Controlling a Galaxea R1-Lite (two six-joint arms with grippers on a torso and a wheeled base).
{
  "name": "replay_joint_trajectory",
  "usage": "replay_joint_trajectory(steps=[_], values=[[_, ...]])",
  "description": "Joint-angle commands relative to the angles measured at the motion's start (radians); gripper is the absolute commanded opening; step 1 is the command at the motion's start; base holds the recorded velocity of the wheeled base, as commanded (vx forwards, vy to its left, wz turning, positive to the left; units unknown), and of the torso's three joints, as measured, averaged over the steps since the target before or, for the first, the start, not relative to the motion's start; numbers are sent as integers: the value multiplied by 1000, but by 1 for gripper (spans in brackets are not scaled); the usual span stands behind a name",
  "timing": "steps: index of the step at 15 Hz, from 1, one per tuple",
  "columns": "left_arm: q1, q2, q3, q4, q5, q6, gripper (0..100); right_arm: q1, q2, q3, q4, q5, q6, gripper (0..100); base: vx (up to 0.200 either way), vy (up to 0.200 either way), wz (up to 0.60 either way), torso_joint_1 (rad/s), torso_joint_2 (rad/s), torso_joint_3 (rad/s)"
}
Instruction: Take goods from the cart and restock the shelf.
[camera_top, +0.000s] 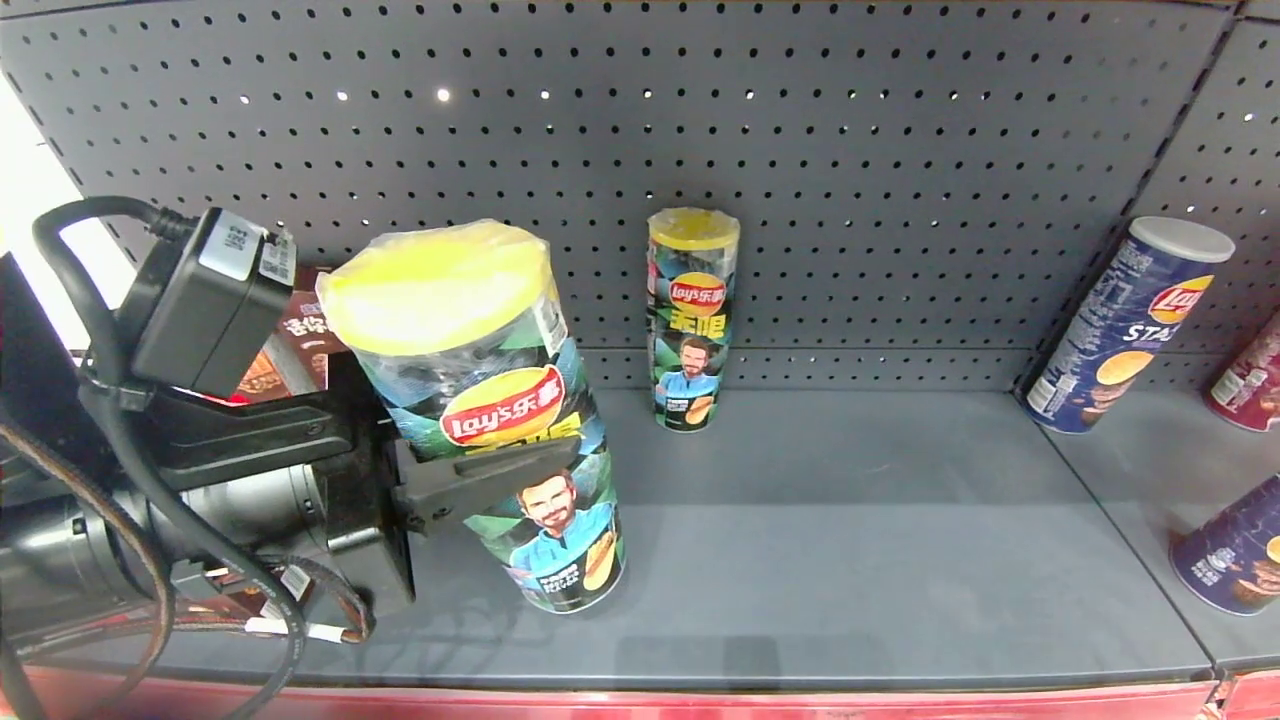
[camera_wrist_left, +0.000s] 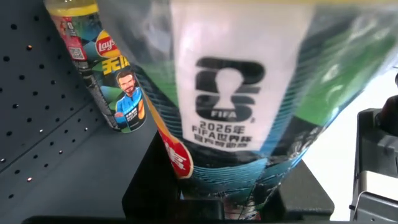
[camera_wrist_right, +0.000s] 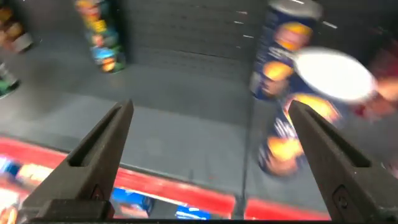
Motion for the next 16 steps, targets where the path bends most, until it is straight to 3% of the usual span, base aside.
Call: replay_joint_trajectory(steps=[1,5,11,16], values=[[1,1,-3,-1,0,-1,0,63,250,-91,-20,67,-73,100,0,0,0,0,0,0],[2,9,-4,-1,3,-3,0,161,479,-150,-169,57,-86,100,0,0,0,0,0,0],[30,15,-6,1,5,-3,0,344,770,-342,-213,83,-93,100,0,0,0,0,0,0],[44,15,-6,1,6,-4,0,393,915,-345,-297,142,-91,100,0,0,0,0,0,0]])
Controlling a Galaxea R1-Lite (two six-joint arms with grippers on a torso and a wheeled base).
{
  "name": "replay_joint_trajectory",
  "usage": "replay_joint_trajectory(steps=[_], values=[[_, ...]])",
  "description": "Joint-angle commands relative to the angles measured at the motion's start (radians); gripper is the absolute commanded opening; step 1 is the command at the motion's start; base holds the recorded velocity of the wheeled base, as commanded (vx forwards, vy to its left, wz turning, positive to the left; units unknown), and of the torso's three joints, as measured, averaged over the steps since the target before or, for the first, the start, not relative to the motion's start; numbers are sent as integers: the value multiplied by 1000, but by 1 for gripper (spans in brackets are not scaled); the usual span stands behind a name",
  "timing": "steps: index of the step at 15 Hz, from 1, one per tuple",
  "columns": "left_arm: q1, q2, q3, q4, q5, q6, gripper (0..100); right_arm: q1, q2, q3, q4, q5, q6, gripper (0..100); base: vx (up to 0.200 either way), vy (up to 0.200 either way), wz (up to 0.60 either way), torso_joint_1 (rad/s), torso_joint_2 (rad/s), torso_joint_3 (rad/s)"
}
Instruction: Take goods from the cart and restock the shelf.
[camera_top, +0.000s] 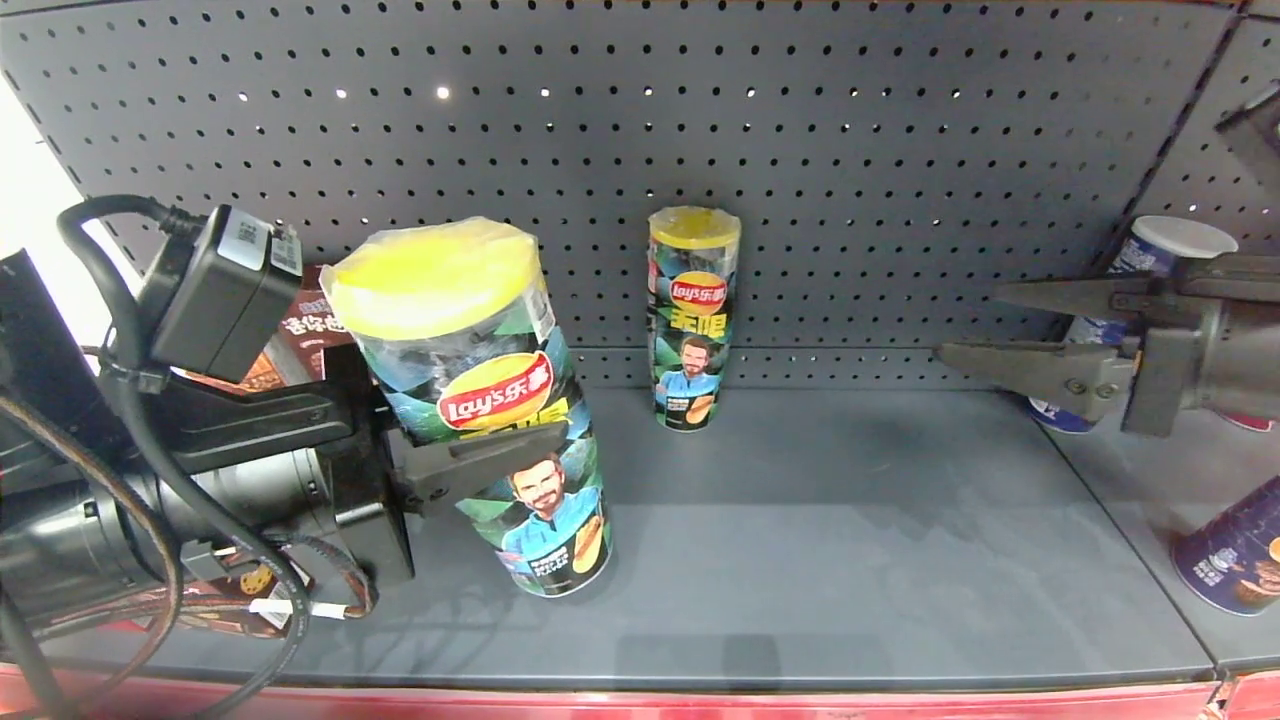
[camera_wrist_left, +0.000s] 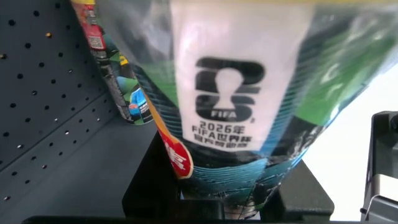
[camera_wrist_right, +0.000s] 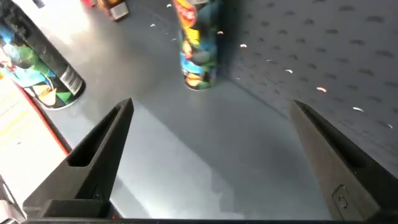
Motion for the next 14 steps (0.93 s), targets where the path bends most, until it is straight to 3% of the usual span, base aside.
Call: replay_joint_trajectory(steps=[1,5,8,10,14], values=[[15,3,0,0,0,-1,0,13,123,18,-83,30,-2,100,0,0,0,0,0,0],[15,20,0,0,3,-3,0,-12,268,26,-271,169,-3,100,0,0,0,0,0,0],[15,42,-12,-2,4,-3,0,-75,386,20,-485,421,-14,100,0,0,0,0,0,0],[30,52,-23,-2,0,-3,0,-95,445,-12,-543,544,-16,100,0,0,0,0,0,0],[41,62,-31,-2,-2,-3,0,-84,534,-109,-546,590,-17,100,0,0,0,0,0,0]])
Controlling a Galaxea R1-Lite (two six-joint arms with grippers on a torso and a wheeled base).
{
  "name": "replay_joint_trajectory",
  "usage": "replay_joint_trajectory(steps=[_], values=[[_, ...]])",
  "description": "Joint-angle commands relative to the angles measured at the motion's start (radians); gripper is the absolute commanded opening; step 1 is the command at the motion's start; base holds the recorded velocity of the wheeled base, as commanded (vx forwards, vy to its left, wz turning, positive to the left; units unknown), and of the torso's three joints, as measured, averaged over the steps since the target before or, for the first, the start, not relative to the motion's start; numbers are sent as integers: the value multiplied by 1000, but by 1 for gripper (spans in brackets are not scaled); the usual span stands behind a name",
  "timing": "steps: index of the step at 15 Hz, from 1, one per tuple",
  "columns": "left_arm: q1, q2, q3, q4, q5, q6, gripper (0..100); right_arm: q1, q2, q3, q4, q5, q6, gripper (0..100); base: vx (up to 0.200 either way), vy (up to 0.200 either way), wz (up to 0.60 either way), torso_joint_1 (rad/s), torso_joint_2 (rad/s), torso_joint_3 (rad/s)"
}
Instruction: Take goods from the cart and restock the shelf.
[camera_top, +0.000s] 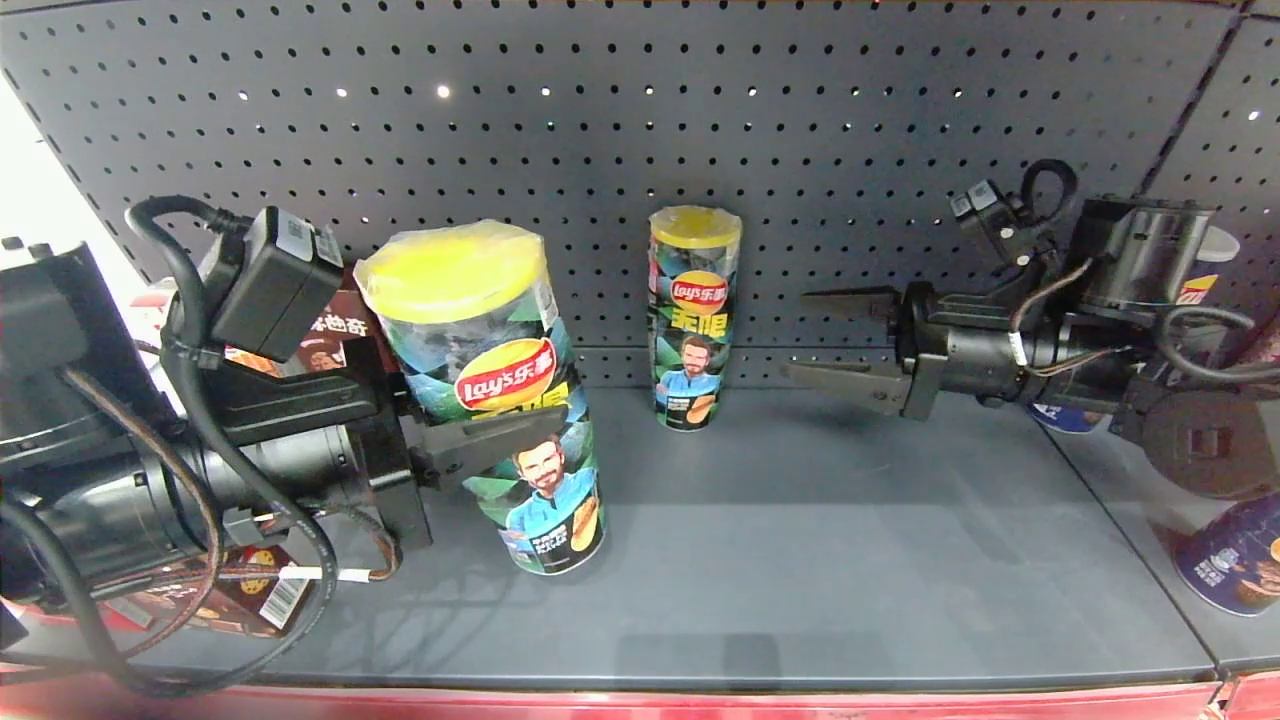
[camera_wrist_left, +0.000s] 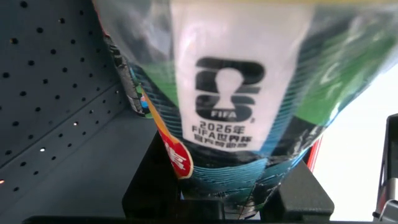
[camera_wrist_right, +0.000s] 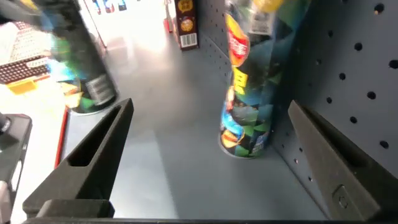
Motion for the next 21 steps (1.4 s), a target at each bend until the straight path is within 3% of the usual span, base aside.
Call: replay_joint_trajectory(steps=[1,21], values=[[2,6,-4,0,-2,0,0,7,78,-54,0,4,-1,100,0,0,0,0,0,0],[3,14,3,0,0,0,0,64,388,-361,-23,6,1,100,0,0,0,0,0,0]])
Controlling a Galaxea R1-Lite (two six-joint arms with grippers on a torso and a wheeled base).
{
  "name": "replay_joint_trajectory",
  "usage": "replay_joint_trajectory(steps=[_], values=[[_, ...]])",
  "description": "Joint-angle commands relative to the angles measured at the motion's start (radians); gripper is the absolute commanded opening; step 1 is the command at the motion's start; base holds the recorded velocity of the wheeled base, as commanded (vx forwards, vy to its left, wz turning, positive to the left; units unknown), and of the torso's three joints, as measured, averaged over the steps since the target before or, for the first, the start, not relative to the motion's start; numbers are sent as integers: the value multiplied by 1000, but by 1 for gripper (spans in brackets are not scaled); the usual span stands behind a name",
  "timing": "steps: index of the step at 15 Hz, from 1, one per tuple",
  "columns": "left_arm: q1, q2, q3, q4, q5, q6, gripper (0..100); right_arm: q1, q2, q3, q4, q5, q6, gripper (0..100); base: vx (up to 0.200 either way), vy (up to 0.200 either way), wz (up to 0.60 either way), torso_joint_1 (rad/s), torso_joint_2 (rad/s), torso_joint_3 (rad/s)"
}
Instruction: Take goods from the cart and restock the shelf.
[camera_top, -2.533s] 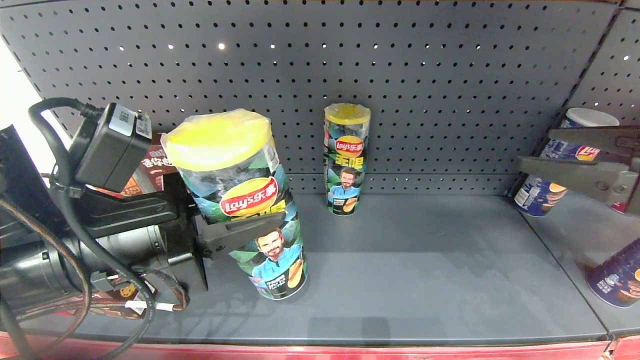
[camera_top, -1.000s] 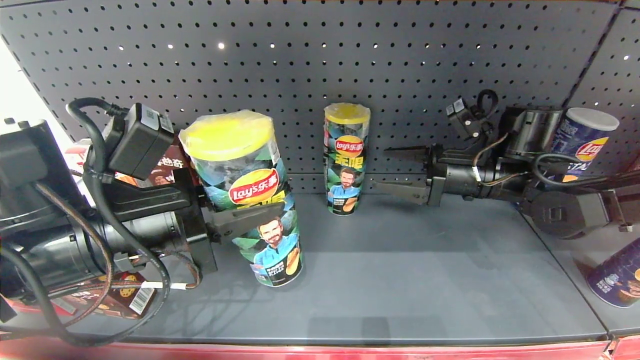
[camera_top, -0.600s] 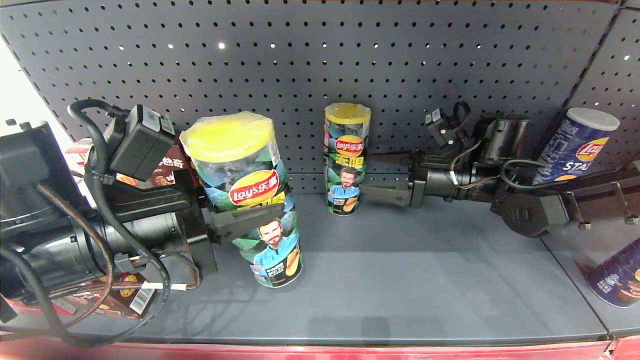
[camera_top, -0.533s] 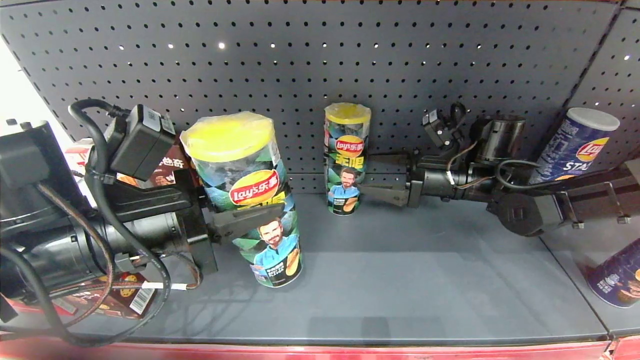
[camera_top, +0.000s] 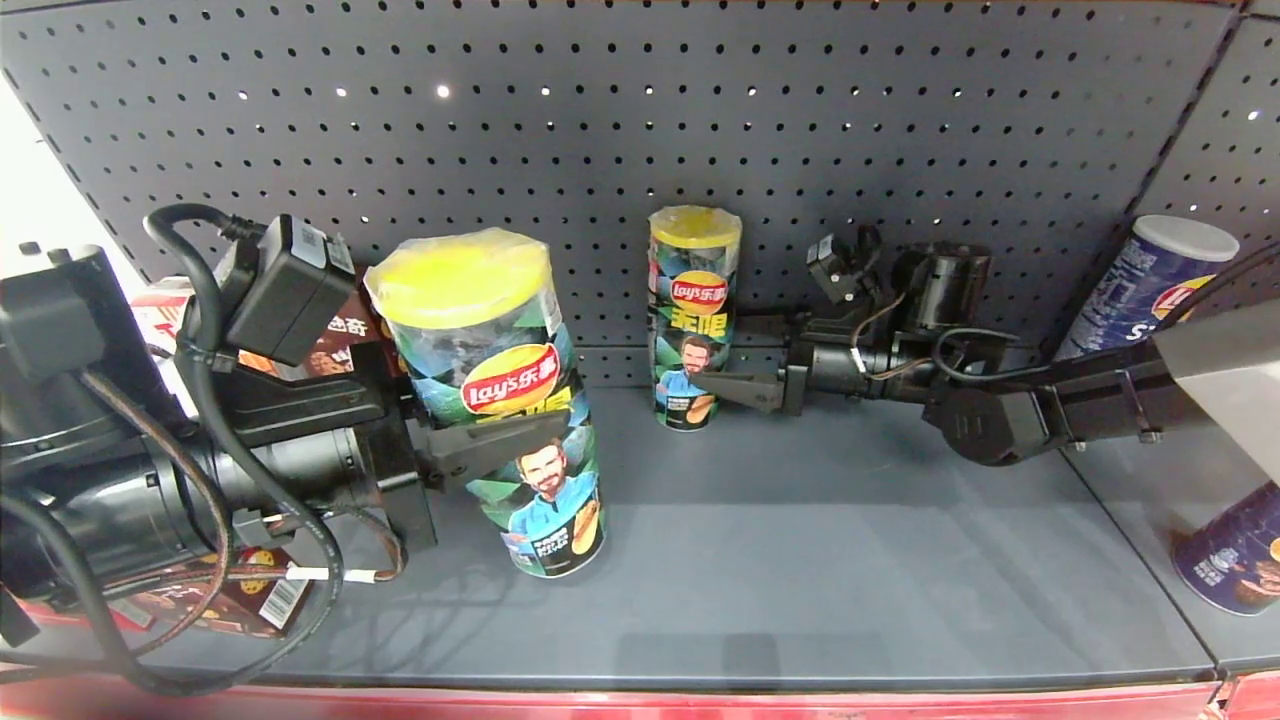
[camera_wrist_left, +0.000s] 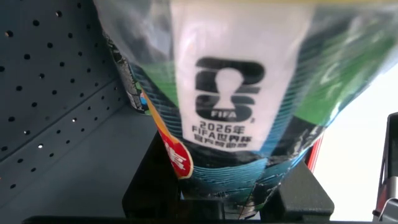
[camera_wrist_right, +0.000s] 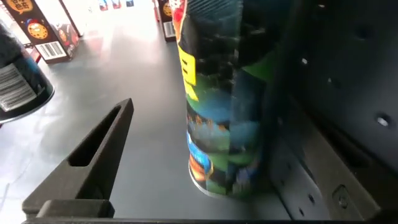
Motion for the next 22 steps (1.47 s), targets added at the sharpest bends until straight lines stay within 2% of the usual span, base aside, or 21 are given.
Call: replay_joint_trajectory(steps=[1,4,8,9,16,19,22], values=[[0,3,1,0,0,0,0,8,37,-31,-1,-1,0,100,0,0,0,0,0,0],[0,6,4,-5,0,0,0,37,94,-117,2,-1,1,100,0,0,0,0,0,0],[1,14,7,-23,2,-2,0,60,121,-149,-1,-7,6,100,0,0,0,0,0,0],[1,18,7,-26,2,-2,0,60,126,-150,-4,-7,6,0,0,0,0,0,0,0],[1,18,1,-29,5,-2,0,78,77,-124,-13,-15,15,0,0,0,0,0,0,0],[34,12,6,-29,-1,0,0,91,-38,-14,-16,-56,18,0,0,0,0,0,0,0],[41,-2,7,-28,-1,0,0,111,-166,144,-25,-74,20,0,0,0,0,0,0,0]])
